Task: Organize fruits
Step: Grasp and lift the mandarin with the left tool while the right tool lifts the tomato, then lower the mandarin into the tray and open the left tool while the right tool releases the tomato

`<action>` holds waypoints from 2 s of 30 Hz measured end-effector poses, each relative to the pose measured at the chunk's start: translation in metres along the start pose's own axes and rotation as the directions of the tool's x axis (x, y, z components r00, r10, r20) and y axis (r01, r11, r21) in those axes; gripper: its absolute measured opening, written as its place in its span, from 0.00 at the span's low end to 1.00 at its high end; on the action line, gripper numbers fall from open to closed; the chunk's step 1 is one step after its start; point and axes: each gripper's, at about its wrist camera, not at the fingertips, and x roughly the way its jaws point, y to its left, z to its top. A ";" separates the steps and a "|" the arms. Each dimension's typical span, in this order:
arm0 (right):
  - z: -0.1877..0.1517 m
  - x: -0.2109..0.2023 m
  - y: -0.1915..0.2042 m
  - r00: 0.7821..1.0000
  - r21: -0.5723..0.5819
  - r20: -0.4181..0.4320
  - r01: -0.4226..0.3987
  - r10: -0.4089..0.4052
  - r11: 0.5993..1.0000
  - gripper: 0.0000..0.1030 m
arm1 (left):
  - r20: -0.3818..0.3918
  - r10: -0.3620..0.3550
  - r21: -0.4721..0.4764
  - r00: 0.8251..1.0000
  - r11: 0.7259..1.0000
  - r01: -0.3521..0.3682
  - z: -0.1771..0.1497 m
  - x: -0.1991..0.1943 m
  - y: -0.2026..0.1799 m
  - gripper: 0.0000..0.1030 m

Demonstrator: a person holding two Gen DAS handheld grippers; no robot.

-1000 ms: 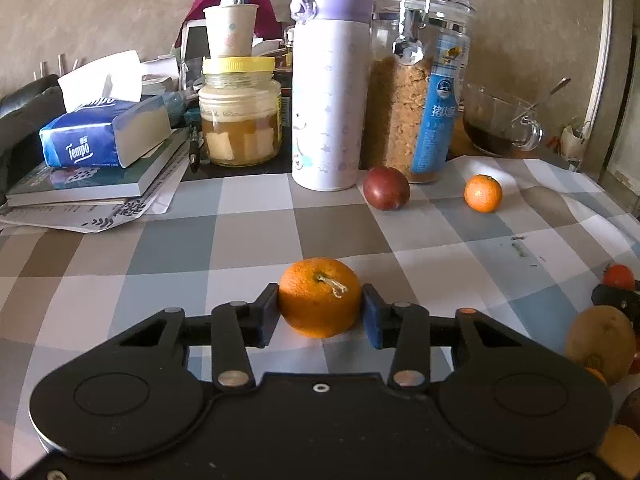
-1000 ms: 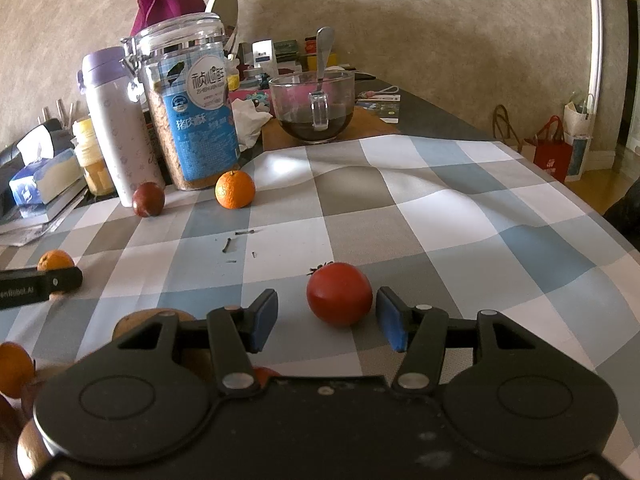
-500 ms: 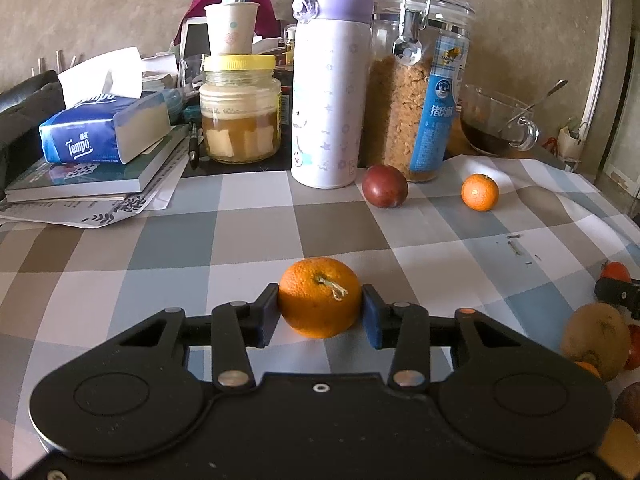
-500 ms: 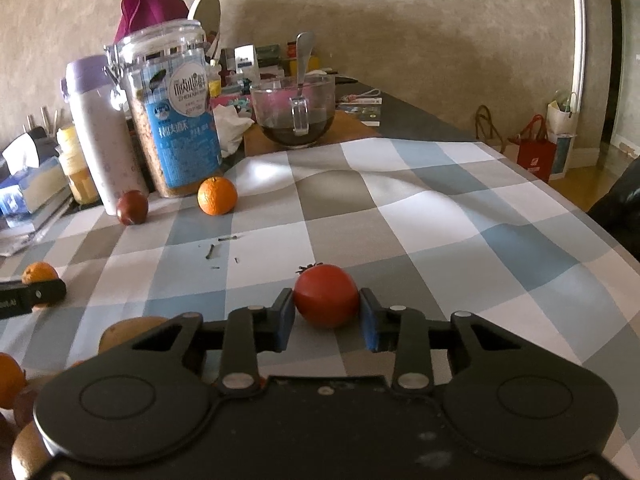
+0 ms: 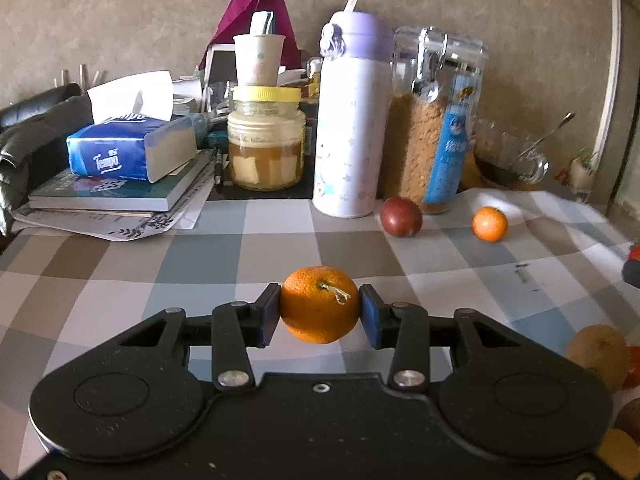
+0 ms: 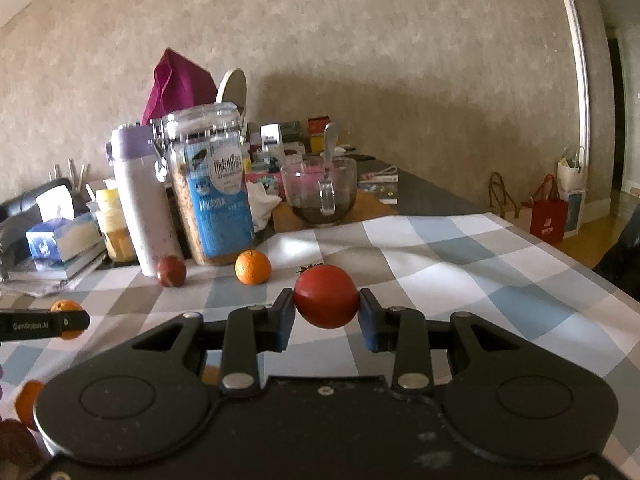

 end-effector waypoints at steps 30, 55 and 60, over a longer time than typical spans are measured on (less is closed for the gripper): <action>-0.002 -0.010 0.004 0.991 -0.014 0.129 0.046 -0.044 0.999 0.35 | -0.118 0.216 -0.039 0.969 0.974 -0.221 0.017 -0.067 0.005 0.48; 0.010 0.002 -0.029 0.987 0.042 -0.126 0.103 -0.097 0.994 0.35 | -0.361 0.164 -0.018 0.918 0.983 -0.182 -0.072 -0.239 -0.064 0.48; 0.033 -0.042 -0.027 0.984 -0.025 -0.164 0.063 -0.066 0.998 0.35 | -0.372 0.148 -0.042 0.916 0.983 -0.176 -0.084 -0.247 -0.063 0.48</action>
